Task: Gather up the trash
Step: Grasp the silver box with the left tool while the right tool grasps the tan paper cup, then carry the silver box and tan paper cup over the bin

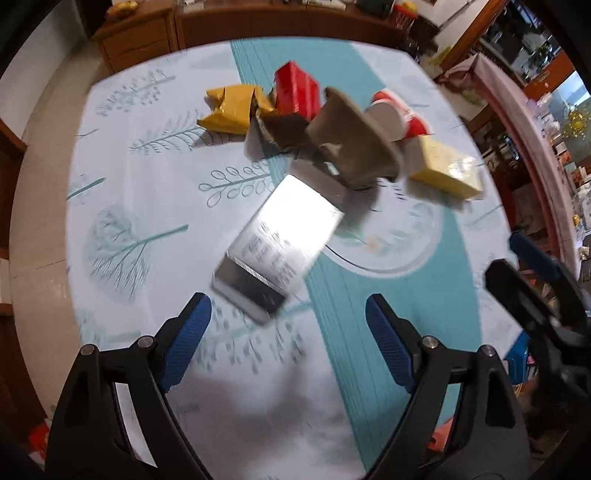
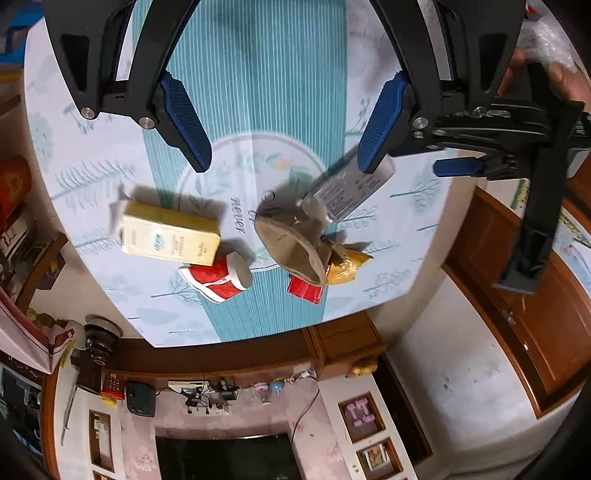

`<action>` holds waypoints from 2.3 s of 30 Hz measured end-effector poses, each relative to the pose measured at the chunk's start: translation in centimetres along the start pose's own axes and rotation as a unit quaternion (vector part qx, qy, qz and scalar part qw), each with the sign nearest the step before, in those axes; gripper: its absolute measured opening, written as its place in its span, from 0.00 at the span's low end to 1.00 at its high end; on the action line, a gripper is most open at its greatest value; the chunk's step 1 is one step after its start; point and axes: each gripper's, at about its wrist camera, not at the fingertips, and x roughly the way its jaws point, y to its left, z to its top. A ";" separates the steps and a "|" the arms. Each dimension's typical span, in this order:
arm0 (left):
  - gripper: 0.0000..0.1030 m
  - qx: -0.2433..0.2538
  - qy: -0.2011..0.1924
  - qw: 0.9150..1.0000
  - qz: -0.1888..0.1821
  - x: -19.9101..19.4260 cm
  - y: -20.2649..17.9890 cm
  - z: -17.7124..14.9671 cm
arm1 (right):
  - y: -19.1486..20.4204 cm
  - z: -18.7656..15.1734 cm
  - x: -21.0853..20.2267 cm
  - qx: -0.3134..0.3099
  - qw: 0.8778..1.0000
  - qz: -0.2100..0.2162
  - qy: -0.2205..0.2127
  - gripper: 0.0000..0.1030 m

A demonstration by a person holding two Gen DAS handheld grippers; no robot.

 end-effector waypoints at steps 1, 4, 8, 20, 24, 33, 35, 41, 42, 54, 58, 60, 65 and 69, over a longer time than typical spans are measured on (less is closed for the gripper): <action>0.81 0.005 0.008 1.000 0.000 1.5 0.3 0.8 | 0.1 0.5 1.2 -0.001 1.000 -0.003 0.003 0.81; 0.81 0.017 0.023 1.000 0.003 4.5 0.8 2.1 | 0.3 1.2 3.6 0.001 1.000 -0.010 0.006 0.80; 0.75 0.026 0.032 0.999 0.011 7.4 1.1 3.2 | 0.7 2.2 6.5 0.006 1.000 -0.015 0.013 0.80; 0.70 -0.004 0.017 1.000 -0.023 8.5 4.5 4.9 | 2.8 5.1 11.3 -0.016 0.999 -0.040 0.013 0.80; 0.69 -0.040 0.017 0.998 -0.051 8.1 6.8 4.7 | 3.2 6.1 12.9 -0.025 0.998 -0.051 0.025 0.68; 0.67 -0.090 -0.010 0.991 -0.103 5.0 9.4 2.8 | 2.6 5.6 14.5 0.008 0.998 0.000 0.063 0.11; 0.67 -0.094 -0.020 0.989 -0.114 4.0 9.3 2.3 | 2.5 4.8 13.6 0.014 0.998 0.012 0.061 0.11; 0.67 -0.092 -0.043 0.987 -0.127 0.6 7.2 0.4 | 2.1 1.5 9.9 0.028 0.997 0.036 0.054 0.11; 0.67 -0.091 -0.045 0.987 -0.127 0.2 6.4 0.0 | 1.7 0.9 9.0 0.032 0.997 0.040 0.053 0.11; 0.67 -0.080 -0.099 0.986 -0.111 -8.4 -2.8 -11.9 | -2.8 -8.9 -4.1 0.052 0.993 0.096 0.032 0.10; 0.67 -0.089 -0.114 0.985 -0.098 -10.6 -6.6 -17.8 | -4.5 -13.1 -9.3 0.038 0.992 0.117 0.021 0.10; 0.67 -0.099 -0.118 0.984 -0.095 -11.2 -8.4 -20.7 | -5.8 -15.3 -11.6 0.038 0.991 0.129 0.020 0.10; 0.67 -0.110 -0.118 0.983 -0.085 -11.9 -12.6 -27.4 | -8.8 -20.9 -16.2 0.032 0.988 0.149 0.031 0.10; 0.67 -0.118 -0.110 0.984 -0.077 -12.0 -14.8 -32.0 | -10.5 -25.4 -18.8 0.018 0.986 0.162 0.046 0.10</action>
